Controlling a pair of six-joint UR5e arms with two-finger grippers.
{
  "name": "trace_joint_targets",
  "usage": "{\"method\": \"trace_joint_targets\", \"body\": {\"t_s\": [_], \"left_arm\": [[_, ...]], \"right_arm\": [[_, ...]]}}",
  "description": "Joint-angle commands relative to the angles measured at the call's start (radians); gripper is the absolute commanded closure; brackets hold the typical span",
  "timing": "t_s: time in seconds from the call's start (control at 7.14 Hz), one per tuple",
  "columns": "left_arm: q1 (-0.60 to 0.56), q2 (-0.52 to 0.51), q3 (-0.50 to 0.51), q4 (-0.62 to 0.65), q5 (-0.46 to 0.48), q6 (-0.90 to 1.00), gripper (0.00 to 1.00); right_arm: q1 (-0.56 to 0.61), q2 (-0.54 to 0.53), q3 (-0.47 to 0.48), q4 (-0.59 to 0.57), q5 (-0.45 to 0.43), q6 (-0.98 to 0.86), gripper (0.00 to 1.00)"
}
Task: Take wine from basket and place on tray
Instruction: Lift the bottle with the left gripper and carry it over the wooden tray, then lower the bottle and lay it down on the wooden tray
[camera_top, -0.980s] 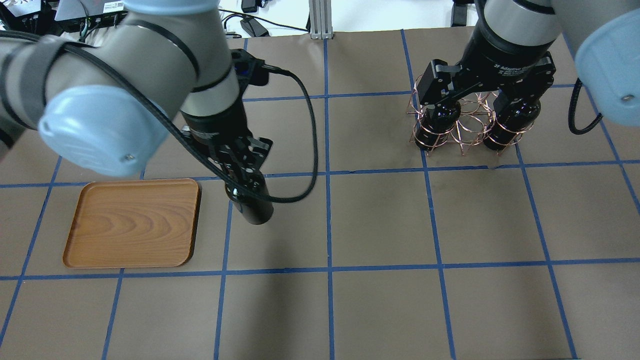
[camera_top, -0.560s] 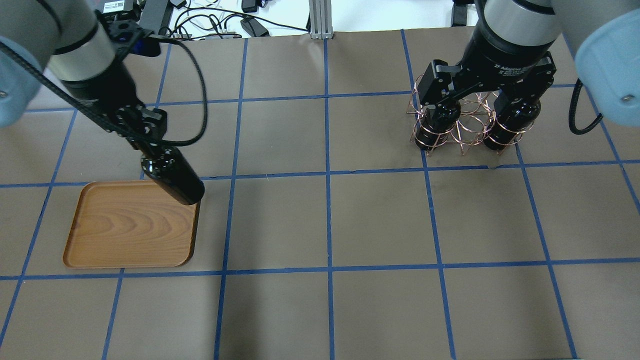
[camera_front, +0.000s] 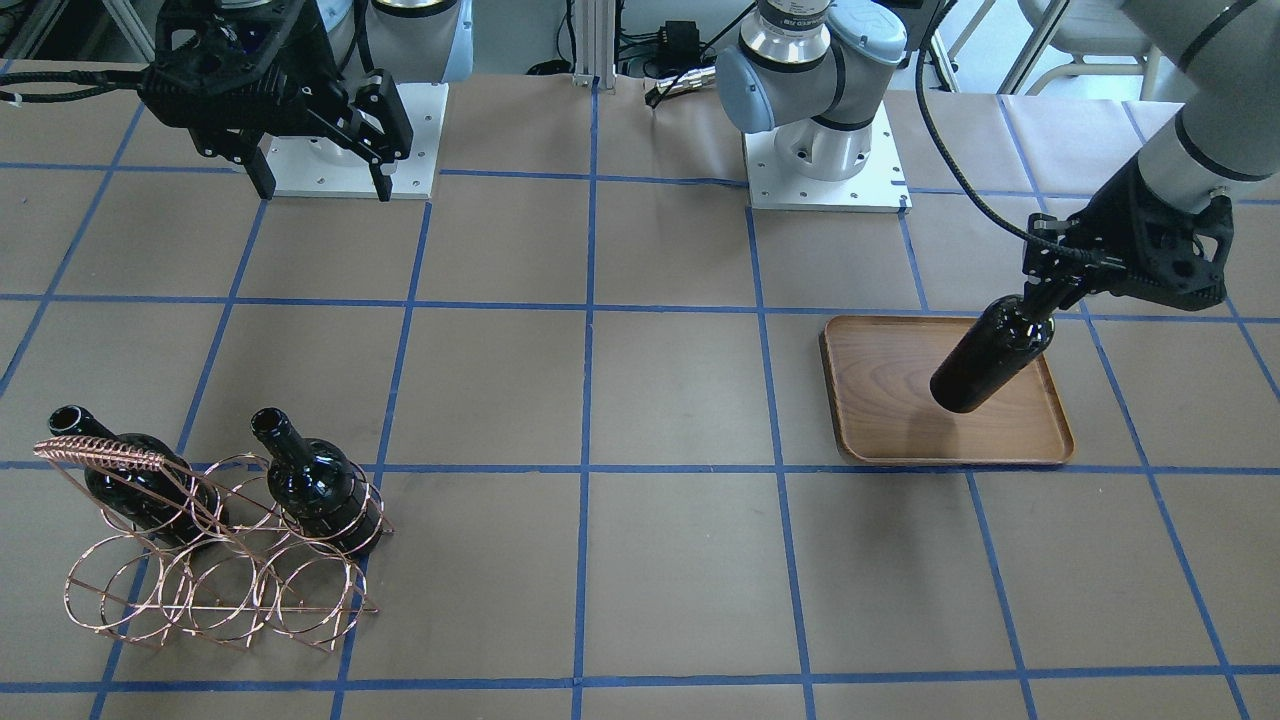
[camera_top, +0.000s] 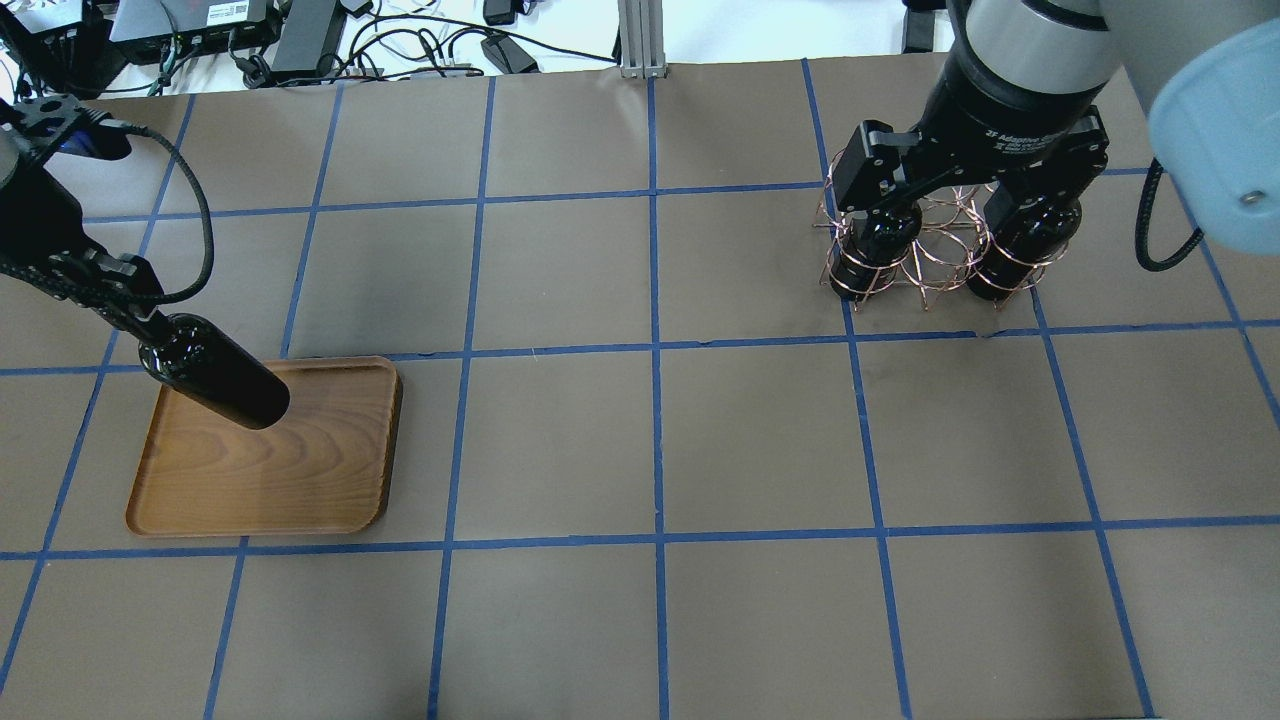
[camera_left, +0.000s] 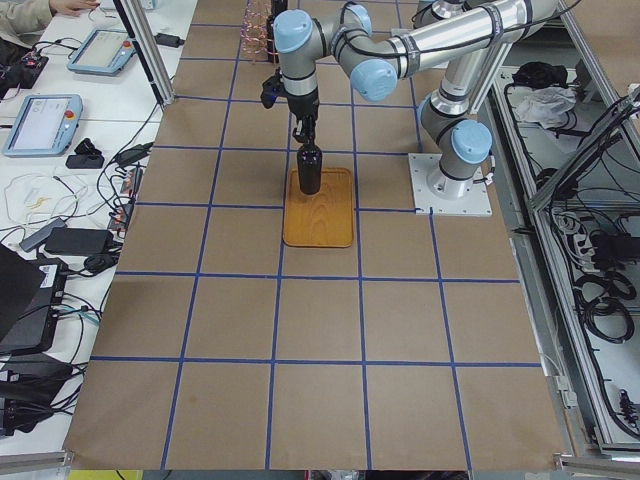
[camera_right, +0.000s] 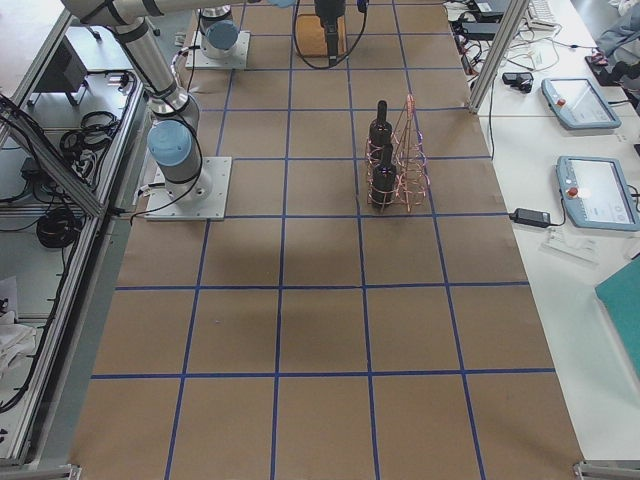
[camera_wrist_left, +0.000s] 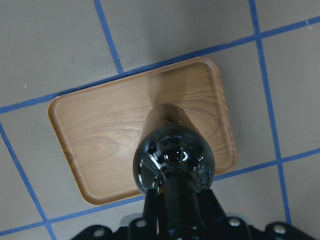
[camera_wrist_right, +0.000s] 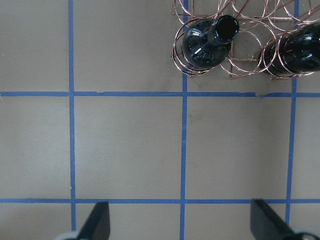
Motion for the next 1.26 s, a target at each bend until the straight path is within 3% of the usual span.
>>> {"method": "trace_joint_targets", "body": {"t_s": [0.0,0.7,0.98,1.12], "left_arm": [[0.028,-0.01,-0.038,0.051,0.001,0.02,1.0],[0.028,-0.039,-0.042,0.042,0.012,0.015,0.98],[0.028,-0.036,-0.042,0.031,0.014,0.013,0.17],[0.028,-0.026,-0.037,0.006,0.014,0.01,0.0]], "right_arm": [[0.001,0.0,0.001,0.0,0.003,0.0,0.0],[0.001,-0.002,0.001,0.0,0.003,0.002,0.0],[0.001,-0.002,0.003,0.0,0.004,0.002,0.0],[0.001,-0.002,0.001,0.0,0.004,0.002,0.0]]}}
